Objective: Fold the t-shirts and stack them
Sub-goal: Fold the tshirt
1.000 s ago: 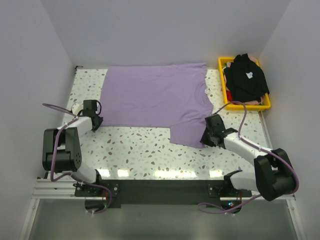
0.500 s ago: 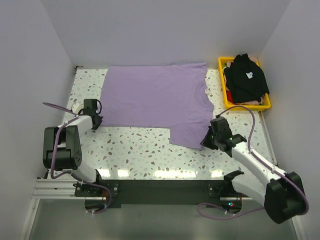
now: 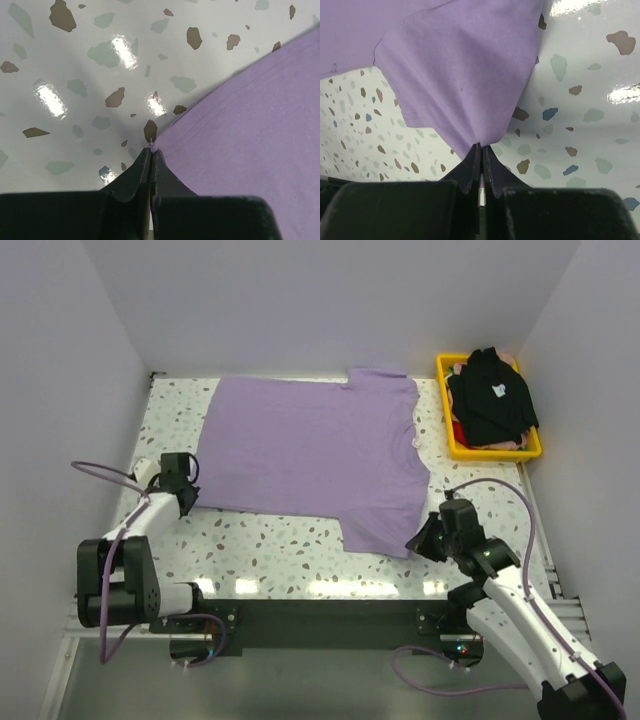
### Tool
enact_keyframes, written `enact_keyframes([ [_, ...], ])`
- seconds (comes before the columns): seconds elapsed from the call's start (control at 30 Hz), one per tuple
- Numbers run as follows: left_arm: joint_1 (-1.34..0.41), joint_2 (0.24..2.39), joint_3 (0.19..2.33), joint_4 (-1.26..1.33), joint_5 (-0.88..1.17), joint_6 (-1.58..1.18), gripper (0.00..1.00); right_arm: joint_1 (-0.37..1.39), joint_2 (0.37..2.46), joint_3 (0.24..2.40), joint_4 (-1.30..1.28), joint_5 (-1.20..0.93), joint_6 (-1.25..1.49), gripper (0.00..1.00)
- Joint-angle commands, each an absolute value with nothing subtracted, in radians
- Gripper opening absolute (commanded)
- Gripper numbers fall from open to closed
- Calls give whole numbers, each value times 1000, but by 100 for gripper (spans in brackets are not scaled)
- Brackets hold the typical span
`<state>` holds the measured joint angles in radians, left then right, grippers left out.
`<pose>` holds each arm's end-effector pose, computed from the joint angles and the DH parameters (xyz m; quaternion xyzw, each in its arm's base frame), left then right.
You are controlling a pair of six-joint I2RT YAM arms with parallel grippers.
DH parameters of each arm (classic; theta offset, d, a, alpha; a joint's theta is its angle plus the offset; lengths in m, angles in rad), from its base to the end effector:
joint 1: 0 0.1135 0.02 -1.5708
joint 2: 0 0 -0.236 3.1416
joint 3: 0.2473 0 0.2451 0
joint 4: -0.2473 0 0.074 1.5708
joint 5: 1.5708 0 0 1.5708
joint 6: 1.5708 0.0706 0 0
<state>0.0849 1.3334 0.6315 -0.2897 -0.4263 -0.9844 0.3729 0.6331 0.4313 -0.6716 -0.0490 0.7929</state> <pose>0.2570 0.0512 0.1195 -0.5292 0.7752 0.0612 0.3395 0.1546 0.0642 0.1535 0.1877 0.9206 0.2072 0.2725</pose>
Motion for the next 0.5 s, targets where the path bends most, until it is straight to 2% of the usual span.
enact_keyframes([
  [0.0,94,1247,601,-313,-486,-982,0,376,586,455,-755,-81,782,0],
  [0.2,92,1252,661,-287,-443,-954,0,376,716,608,-712,-3,674,0],
  [0.47,91,1489,869,-279,-396,-914,0,377,1179,900,-580,77,543,0],
])
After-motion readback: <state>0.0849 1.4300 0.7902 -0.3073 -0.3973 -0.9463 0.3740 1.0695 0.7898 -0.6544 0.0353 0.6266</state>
